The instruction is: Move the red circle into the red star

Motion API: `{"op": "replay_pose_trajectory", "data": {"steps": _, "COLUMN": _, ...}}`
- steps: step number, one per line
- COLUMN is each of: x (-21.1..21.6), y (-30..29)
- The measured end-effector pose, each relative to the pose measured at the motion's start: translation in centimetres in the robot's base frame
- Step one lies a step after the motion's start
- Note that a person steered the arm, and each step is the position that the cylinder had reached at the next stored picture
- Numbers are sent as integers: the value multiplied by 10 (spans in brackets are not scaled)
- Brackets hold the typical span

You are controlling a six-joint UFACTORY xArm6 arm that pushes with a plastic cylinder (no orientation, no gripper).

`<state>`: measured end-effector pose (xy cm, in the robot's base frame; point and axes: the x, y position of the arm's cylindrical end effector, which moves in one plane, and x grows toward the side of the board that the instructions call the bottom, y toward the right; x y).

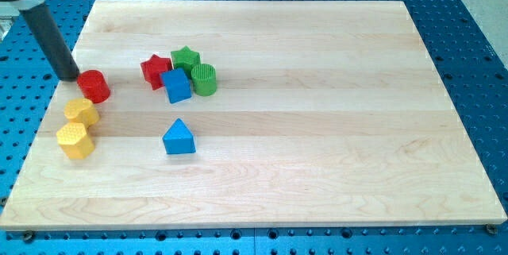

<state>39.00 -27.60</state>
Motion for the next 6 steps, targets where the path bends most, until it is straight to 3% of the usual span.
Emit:
{"op": "replay_pose_trajectory", "data": {"steps": 1, "x": 18, "y": 35}}
{"op": "replay_pose_trajectory", "data": {"steps": 2, "x": 17, "y": 9}}
{"op": "replay_pose_trajectory", "data": {"steps": 3, "x": 57, "y": 3}}
{"op": "replay_pose_trajectory", "data": {"steps": 5, "x": 57, "y": 84}}
{"op": "replay_pose_trajectory", "data": {"steps": 6, "x": 58, "y": 74}}
